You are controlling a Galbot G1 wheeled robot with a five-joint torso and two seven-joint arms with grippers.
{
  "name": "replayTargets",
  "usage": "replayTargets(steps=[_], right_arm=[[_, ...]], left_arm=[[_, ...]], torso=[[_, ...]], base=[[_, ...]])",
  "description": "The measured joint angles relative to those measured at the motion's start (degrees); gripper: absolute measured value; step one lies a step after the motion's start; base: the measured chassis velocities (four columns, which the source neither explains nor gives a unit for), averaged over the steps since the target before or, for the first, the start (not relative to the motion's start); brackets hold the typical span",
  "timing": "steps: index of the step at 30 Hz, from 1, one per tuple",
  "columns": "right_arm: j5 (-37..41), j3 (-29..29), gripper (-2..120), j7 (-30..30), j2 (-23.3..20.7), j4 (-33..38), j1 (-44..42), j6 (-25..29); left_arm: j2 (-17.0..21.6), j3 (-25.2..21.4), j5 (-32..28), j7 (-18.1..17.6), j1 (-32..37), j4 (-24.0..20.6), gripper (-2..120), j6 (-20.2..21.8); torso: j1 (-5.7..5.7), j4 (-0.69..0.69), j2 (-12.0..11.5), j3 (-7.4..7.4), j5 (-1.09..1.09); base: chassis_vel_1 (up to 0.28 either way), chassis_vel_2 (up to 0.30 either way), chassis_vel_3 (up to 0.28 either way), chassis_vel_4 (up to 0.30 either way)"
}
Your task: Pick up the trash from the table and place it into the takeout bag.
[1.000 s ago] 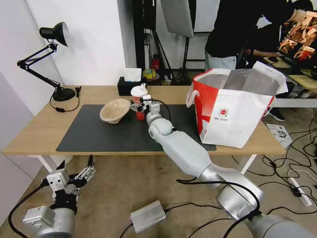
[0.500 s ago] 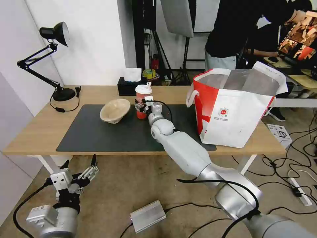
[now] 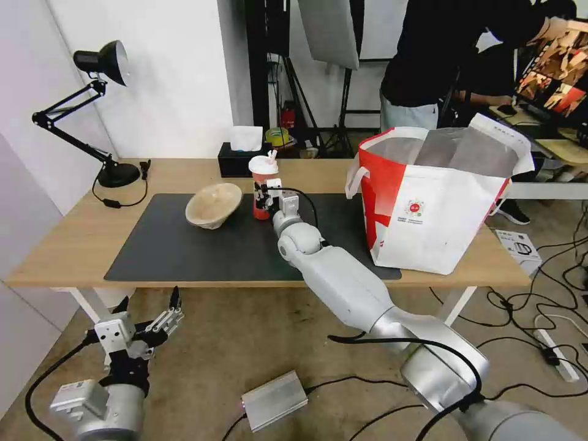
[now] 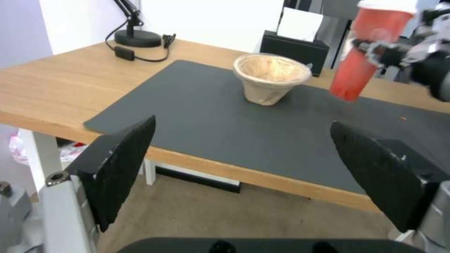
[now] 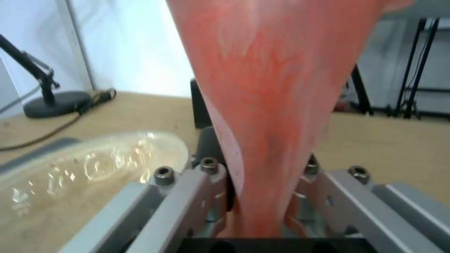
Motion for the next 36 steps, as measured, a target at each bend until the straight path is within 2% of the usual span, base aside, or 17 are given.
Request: replayTargets(steps=[3, 5, 9, 10, 14, 25, 36], right_arm=[[0.7, -0.6, 5, 1.3, -3.9, 6.2, -1.1, -1.1], [1.3, -0.8, 4, 1.6, -5.3, 8.4, -1.3, -1.6], [3.8, -1.3, 4, 3.5, -11.1, 17.3, -1.6, -3.9], [3.8, -1.3, 4, 3.5, -11.1, 17.3, -1.6, -3.9], [5.6, -1.8, 4, 4.5, -15.8, 23.6, -1.7, -5.2], [8.1, -0.9, 3, 5.3, -21.4, 31.2, -2.8, -6.2], [13.8, 2.0, 3, 6.9, -30.4, 41.2, -2.2, -8.8]], left_arm=[[-0.4, 0.2, 0.3, 0.0, 0.2, -0.3, 100, -0.1], [-0.6, 0.4, 0.5, 0.0, 0.2, -0.3, 100, -0.2], [-1.4, 1.2, 1.8, 0.0, 0.4, -0.4, 100, -1.1], [-1.4, 1.2, 1.8, 0.0, 0.4, -0.4, 100, -1.1], [-1.8, 1.2, 2.2, 0.0, 0.4, -0.6, 100, -1.1], [-3.3, 1.0, 3.2, 0.0, 0.7, -0.7, 100, -1.5], [-3.5, 1.1, 3.4, -0.1, 0.6, -0.8, 100, -1.8]], torso=[[0.0, -0.02, 0.0, 0.0, 0.01], [0.0, -0.02, 0.0, 0.0, 0.0], [0.0, -0.01, 0.0, 0.0, 0.01], [0.0, -0.01, 0.0, 0.0, 0.01], [0.0, -0.02, 0.0, 0.0, 0.01], [0.0, 0.0, 0.0, 0.0, 0.01], [0.0, -0.01, 0.0, 0.0, 0.0]], base=[[0.0, 0.0, 0.0, 0.0], [0.0, 0.0, 0.0, 0.0], [0.0, 0.0, 0.0, 0.0], [0.0, 0.0, 0.0, 0.0], [0.0, 0.0, 0.0, 0.0], [0.0, 0.0, 0.0, 0.0], [0.0, 0.0, 0.0, 0.0]])
